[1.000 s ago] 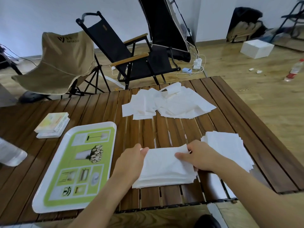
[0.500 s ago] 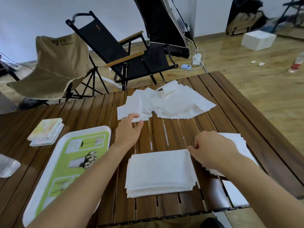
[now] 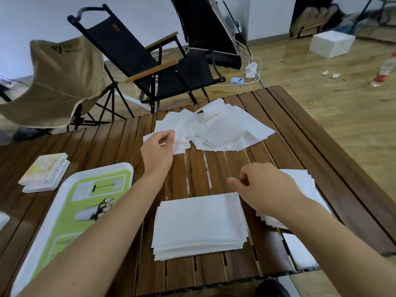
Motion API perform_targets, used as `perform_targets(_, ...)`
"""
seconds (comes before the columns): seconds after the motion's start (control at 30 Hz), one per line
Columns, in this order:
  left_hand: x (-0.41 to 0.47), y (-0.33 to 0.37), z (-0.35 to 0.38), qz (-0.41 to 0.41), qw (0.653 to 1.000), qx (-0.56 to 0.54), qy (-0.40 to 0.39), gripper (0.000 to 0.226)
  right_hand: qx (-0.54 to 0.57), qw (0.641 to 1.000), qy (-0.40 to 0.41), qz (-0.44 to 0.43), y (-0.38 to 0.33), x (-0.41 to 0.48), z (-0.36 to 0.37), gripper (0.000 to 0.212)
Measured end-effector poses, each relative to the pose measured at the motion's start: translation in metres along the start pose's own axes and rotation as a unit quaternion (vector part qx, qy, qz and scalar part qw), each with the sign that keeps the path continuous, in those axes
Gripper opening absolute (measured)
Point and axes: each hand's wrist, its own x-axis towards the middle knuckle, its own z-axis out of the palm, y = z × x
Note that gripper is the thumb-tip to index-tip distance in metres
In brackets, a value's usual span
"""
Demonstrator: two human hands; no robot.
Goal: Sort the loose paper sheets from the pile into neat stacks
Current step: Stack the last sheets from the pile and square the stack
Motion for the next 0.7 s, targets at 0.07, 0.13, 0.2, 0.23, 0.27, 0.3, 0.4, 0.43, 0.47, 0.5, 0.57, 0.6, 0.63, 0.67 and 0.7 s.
perform_targets(0.07, -0.024, 0.021, -0.025, -0.051, 0.992, -0.108, -0.025, 0.017, 0.109, 0.994, 0.007, -0.017, -0.003, 0.0, 0.002, 0.035)
perform_targets(0.13, -0.055, 0.039, -0.053, -0.103, 0.967, -0.217, -0.08, 0.017, 0.257, 0.966, -0.016, -0.029, -0.007, 0.001, 0.006, 0.034)
perform_targets(0.2, -0.084, 0.053, -0.078, -0.128, 0.947, -0.272, -0.116, 0.018, 0.38, 0.922, -0.065, -0.029, -0.013, 0.0, 0.007, 0.042)
perform_targets(0.23, -0.097, 0.057, -0.087, -0.13, 0.944, -0.275, -0.125, 0.018, 0.428, 0.899, -0.092, -0.027, -0.017, -0.002, 0.006, 0.048)
perform_targets(0.27, -0.109, 0.059, -0.094, -0.126, 0.946, -0.268, -0.132, 0.017, 0.465, 0.877, -0.117, -0.026, -0.02, -0.005, 0.004, 0.053)
perform_targets(0.3, -0.118, 0.059, -0.099, -0.117, 0.95, -0.256, -0.135, 0.016, 0.493, 0.858, -0.139, -0.028, -0.023, -0.009, 0.002, 0.057)
perform_targets(0.4, -0.134, 0.053, -0.105, -0.084, 0.959, -0.233, -0.14, 0.014, 0.537, 0.823, -0.177, -0.046, -0.028, -0.02, -0.001, 0.044)
perform_targets(0.43, -0.136, 0.05, -0.106, -0.069, 0.96, -0.226, -0.146, 0.014, 0.543, 0.818, -0.182, -0.047, -0.029, -0.022, 0.0, 0.039)
perform_targets(0.47, -0.136, 0.048, -0.107, -0.045, 0.964, -0.211, -0.155, 0.015, 0.547, 0.817, -0.18, -0.04, -0.03, -0.022, 0.001, 0.036)
perform_targets(0.5, -0.136, 0.046, -0.108, -0.016, 0.967, -0.189, -0.17, 0.016, 0.552, 0.816, -0.169, -0.026, -0.032, -0.022, 0.003, 0.035)
perform_targets(0.57, -0.136, 0.044, -0.109, 0.029, 0.963, -0.157, -0.217, 0.017, 0.585, 0.797, -0.148, 0.009, -0.035, -0.021, 0.004, 0.031)
perform_targets(0.6, -0.137, 0.044, -0.109, 0.037, 0.958, -0.152, -0.24, 0.016, 0.609, 0.779, -0.148, 0.02, -0.035, -0.02, 0.005, 0.029)
perform_targets(0.63, -0.137, 0.043, -0.109, 0.041, 0.955, -0.145, -0.255, 0.014, 0.629, 0.762, -0.155, 0.023, -0.035, -0.019, 0.004, 0.026)
perform_targets(0.67, -0.136, 0.043, -0.108, 0.041, 0.956, -0.137, -0.257, 0.013, 0.638, 0.752, -0.164, 0.019, -0.035, -0.019, 0.003, 0.023)
perform_targets(0.7, -0.136, 0.042, -0.107, 0.027, 0.959, -0.135, -0.248, 0.012, 0.636, 0.752, -0.172, 0.01, -0.036, -0.019, 0.001, 0.021)
